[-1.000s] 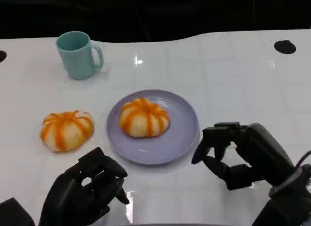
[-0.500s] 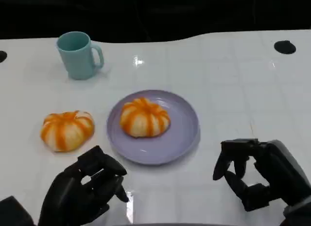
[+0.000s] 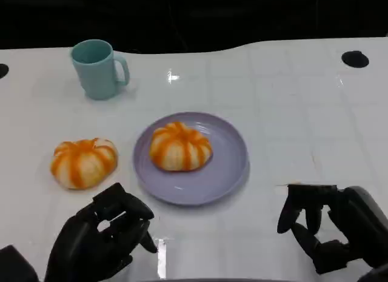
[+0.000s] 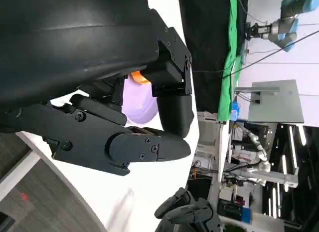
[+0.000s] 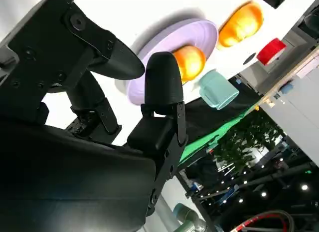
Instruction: Grasp the bread from the table and place it into the plate.
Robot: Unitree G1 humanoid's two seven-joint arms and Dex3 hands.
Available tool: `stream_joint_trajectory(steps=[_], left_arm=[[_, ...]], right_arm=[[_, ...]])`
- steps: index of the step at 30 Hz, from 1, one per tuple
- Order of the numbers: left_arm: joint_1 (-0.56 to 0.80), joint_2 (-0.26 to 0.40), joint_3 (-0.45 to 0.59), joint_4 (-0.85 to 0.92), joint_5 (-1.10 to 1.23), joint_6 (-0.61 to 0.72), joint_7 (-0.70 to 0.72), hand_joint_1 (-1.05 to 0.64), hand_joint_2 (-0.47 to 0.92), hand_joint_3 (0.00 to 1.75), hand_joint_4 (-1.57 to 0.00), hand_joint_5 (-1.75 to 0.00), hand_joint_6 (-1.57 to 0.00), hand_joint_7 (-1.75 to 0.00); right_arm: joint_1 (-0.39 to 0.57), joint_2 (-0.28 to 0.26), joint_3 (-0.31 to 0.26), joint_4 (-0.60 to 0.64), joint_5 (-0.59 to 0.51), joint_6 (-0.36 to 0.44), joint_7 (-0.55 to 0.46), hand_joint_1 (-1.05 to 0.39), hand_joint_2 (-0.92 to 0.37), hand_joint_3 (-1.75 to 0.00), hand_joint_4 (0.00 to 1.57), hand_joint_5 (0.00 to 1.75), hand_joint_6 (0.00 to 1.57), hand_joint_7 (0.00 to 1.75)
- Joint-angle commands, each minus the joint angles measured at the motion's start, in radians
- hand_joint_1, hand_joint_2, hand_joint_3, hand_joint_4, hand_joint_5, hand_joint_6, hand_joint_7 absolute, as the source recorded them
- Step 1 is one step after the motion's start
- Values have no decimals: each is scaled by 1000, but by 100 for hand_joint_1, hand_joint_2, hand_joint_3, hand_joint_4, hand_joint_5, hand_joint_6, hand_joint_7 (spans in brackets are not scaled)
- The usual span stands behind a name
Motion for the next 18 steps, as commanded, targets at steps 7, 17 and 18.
stream_joint_trajectory(steps=[7,17,18], left_arm=[[-6,18,17,37,-3,-40,-23,-51,92,37,-60,-175,-53,-145],[-13,18,30,60,-14,-55,-51,-51,92,35,-62,-175,-54,-144],[-13,18,30,60,-11,-58,-50,-51,92,35,-62,-175,-55,-144]], right_arm=[[-3,-3,0,64,-30,-20,-68,-1,-18,-148,92,174,84,134],[-18,6,14,97,-59,-32,-122,-2,-17,-147,94,168,87,128],[-18,5,15,99,-58,-34,-125,-2,-17,-147,94,168,87,127]])
